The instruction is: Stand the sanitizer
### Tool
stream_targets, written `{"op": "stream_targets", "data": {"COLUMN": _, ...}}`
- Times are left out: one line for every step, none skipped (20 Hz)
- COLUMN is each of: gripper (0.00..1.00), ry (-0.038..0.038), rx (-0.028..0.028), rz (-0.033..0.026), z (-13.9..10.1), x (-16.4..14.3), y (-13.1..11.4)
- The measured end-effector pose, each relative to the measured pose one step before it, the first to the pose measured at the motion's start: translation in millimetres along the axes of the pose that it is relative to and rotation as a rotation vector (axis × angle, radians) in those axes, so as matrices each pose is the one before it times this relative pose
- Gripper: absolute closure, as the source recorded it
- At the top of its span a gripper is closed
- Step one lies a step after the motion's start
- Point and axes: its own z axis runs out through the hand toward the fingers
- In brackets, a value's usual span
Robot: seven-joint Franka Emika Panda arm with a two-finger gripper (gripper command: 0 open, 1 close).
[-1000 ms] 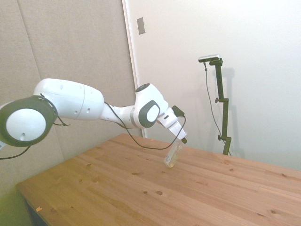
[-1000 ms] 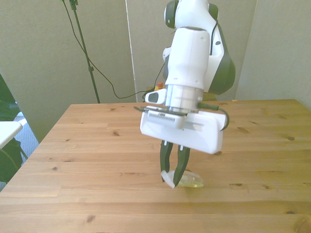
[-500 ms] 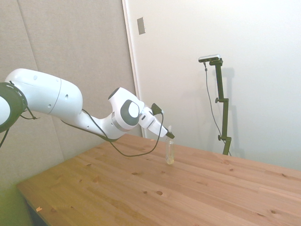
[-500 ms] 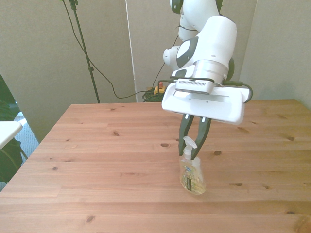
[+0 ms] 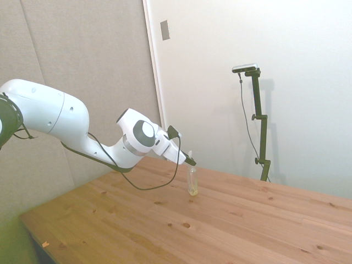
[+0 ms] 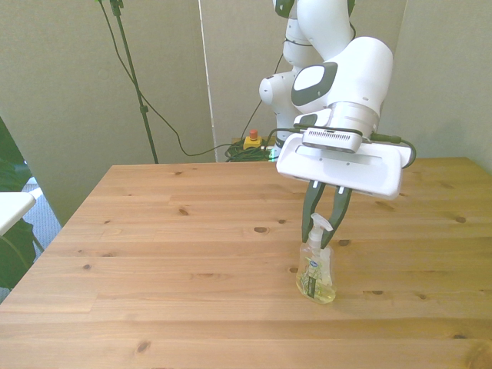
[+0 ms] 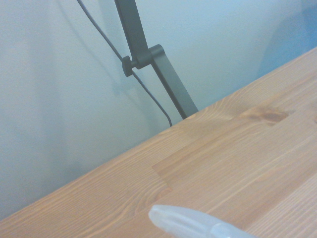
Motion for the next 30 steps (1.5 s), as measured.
{"op": "stream_targets", "data": {"gripper": 0.0, "ry": -0.00091, "rx": -0.00061, "rz": 0.00072, "z": -0.47, "x": 0.2, "y": 0.56}}
{"op": "stream_targets", "data": {"gripper": 0.0, "ry": -0.0004, "rx": -0.0002, "rz": 0.00055, "z": -0.29, "x": 0.23, "y": 0.26}}
{"op": "stream_targets", "data": {"gripper": 0.0, "ry": -0.00016, "rx": -0.00012, "rz": 0.00017, "z": -0.09, "x": 0.06, "y": 0.1}}
{"op": "stream_targets", "data": {"gripper": 0.0, "ry": -0.00012, "rx": -0.00046, "rz": -0.00002, "z": 0.06, "x": -0.02, "y": 0.22}}
{"op": "stream_targets", "data": {"gripper": 0.0, "ry": 0.00008, "rx": -0.00042, "rz": 0.00002, "z": 0.1, "x": 0.05, "y": 0.15}}
{"op": "stream_targets", "data": {"gripper": 0.0, "ry": 0.00019, "rx": -0.0018, "rz": -0.00001, "z": 0.43, "x": 0.06, "y": 0.63}}
{"op": "stream_targets", "data": {"gripper": 0.0, "ry": -0.00009, "rx": -0.00278, "rz": -0.00006, "z": 0.8, "x": 0.02, "y": 1.24}}
{"op": "stream_targets", "data": {"gripper": 0.0, "ry": 0.0, "rx": -0.00245, "rz": 0.00053, "z": 0.74, "x": 0.28, "y": 1.07}}
{"op": "stream_targets", "data": {"gripper": 0.0, "ry": 0.00014, "rx": -0.00134, "rz": 0.00153, "z": 0.41, "x": 0.58, "y": 0.45}}
{"op": "stream_targets", "data": {"gripper": 0.0, "ry": 0.00002, "rx": -0.0012, "rz": 0.003, "z": 0.3, "x": 0.9, "y": 0.16}}
{"op": "stream_targets", "data": {"gripper": 0.0, "ry": 0.00024, "rx": -0.00168, "rz": 0.00281, "z": 0.44, "x": 1.04, "y": 0.27}}
{"op": "stream_targets", "data": {"gripper": 0.0, "ry": 0.00012, "rx": -0.00208, "rz": 0.00189, "z": 0.41, "x": 0.78, "y": 0.26}}
{"op": "stream_targets", "data": {"gripper": 0.0, "ry": 0.00038, "rx": -0.00113, "rz": 0.00058, "z": 0.4, "x": 0.67, "y": 0.31}}
{"op": "stream_targets", "data": {"gripper": 0.0, "ry": 0.00011, "rx": -0.00097, "rz": -0.00078, "z": 0.3, "x": 0.4, "y": 0.29}}
{"op": "stream_targets", "data": {"gripper": 0.0, "ry": -0.00043, "rx": -0.00097, "rz": -0.00241, "z": 0.19, "x": -0.09, "y": 0.26}}
{"op": "stream_targets", "data": {"gripper": 0.0, "ry": -0.00152, "rx": -0.00136, "rz": -0.00305, "z": 0.13, "x": -0.53, "y": 0.28}}
{"op": "stream_targets", "data": {"gripper": 0.0, "ry": -0.00461, "rx": -0.00217, "rz": -0.00473, "z": 0.07, "x": -1.22, "y": 0.33}}
{"op": "stream_targets", "data": {"gripper": 0.0, "ry": -0.00642, "rx": -0.00283, "rz": -0.00643, "z": 0.05, "x": -1.7, "y": 0.54}}
{"op": "stream_targets", "data": {"gripper": 0.0, "ry": -0.00826, "rx": -0.00343, "rz": -0.0059, "z": 0.06, "x": -2.3, "y": 0.73}}
{"op": "stream_targets", "data": {"gripper": 0.0, "ry": -0.01446, "rx": -0.0057, "rz": -0.00725, "z": 0.25, "x": -2.55, "y": 0.75}}
{"op": "stream_targets", "data": {"gripper": 0.0, "ry": -0.01444, "rx": -0.00399, "rz": -0.00952, "z": 0.12, "x": -2.33, "y": 0.03}}
{"op": "stream_targets", "data": {"gripper": 0.0, "ry": -0.01307, "rx": -0.00139, "rz": -0.01157, "z": -0.38, "x": -2.56, "y": -0.75}}
{"op": "stream_targets", "data": {"gripper": 0.0, "ry": -0.0127, "rx": -0.00084, "rz": -0.01042, "z": -0.47, "x": -2.83, "y": -0.81}}
{"op": "stream_targets", "data": {"gripper": 0.0, "ry": -0.00948, "rx": -0.00117, "rz": -0.01498, "z": -0.64, "x": -2.95, "y": -0.4}}
{"op": "stream_targets", "data": {"gripper": 0.0, "ry": -0.0114, "rx": -0.00628, "rz": -0.01016, "z": -0.96, "x": -3.33, "y": 0.98}}
{"op": "stream_targets", "data": {"gripper": 0.0, "ry": -0.01998, "rx": -0.01801, "rz": -0.01773, "z": -1.29, "x": -4.0, "y": 2.92}}
{"op": "stream_targets", "data": {"gripper": 0.0, "ry": -0.0258, "rx": -0.02032, "rz": -0.01654, "z": -3.71, "x": -4.39, "y": 3.44}}
{"op": "stream_targets", "data": {"gripper": 0.0, "ry": -0.02894, "rx": -0.02653, "rz": -0.01605, "z": -5.9, "x": -2.8, "y": 4.1}}
{"op": "stream_targets", "data": {"gripper": 0.0, "ry": -0.03085, "rx": -0.03322, "rz": -0.01514, "z": -7.4, "x": 0.55, "y": 6.87}}
{"op": "stream_targets", "data": {"gripper": 0.0, "ry": -0.0296, "rx": -0.0305, "rz": -0.01288, "z": -8.91, "x": 2.94, "y": 8.2}}
